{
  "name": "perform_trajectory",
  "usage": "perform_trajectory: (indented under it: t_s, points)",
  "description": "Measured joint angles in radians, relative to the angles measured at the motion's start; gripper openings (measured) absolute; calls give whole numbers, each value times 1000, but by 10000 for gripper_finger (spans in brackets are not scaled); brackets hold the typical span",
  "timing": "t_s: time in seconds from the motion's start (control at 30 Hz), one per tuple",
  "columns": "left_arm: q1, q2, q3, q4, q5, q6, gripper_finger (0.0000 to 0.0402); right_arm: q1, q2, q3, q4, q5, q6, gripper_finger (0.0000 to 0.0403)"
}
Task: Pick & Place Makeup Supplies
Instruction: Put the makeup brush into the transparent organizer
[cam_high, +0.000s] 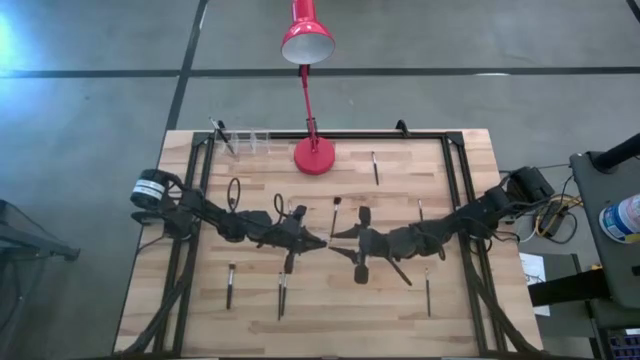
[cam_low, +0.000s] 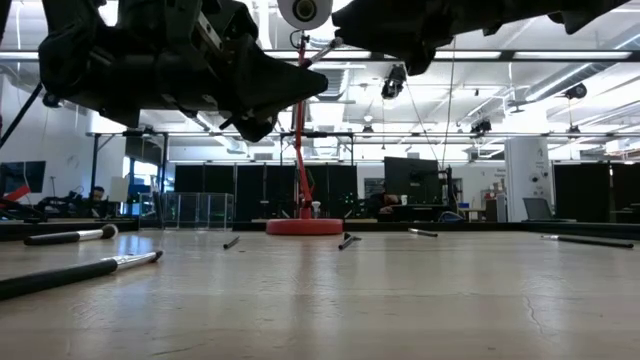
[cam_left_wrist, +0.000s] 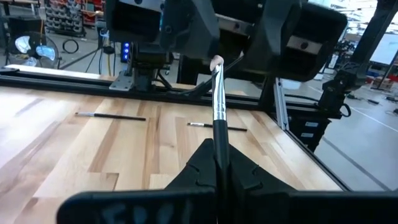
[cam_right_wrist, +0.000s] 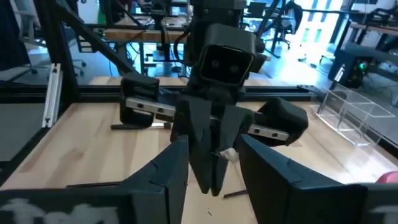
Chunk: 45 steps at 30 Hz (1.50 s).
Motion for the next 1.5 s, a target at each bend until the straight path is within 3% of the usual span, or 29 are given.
perform_trajectory:
  t_s: [0.5,0.73,1.03,1.37,1.5]
  points:
    - [0,0,6,0,17,0,1,-7,0,0,-16,-21,-9,13]
    - [0,0,9,7,32,-54,31,-6,0,0,-31,-20,-14,9]
    - [3,-6,10,-31,33,-58,92,-8,-7,59,-247,-18,20,8]
    - [11,-8,71,-178,57,-20,93,-9,-7,175,-476,-19,46,8]
    - [11,-8,111,-237,57,12,62,-9,-6,198,-528,-21,55,8]
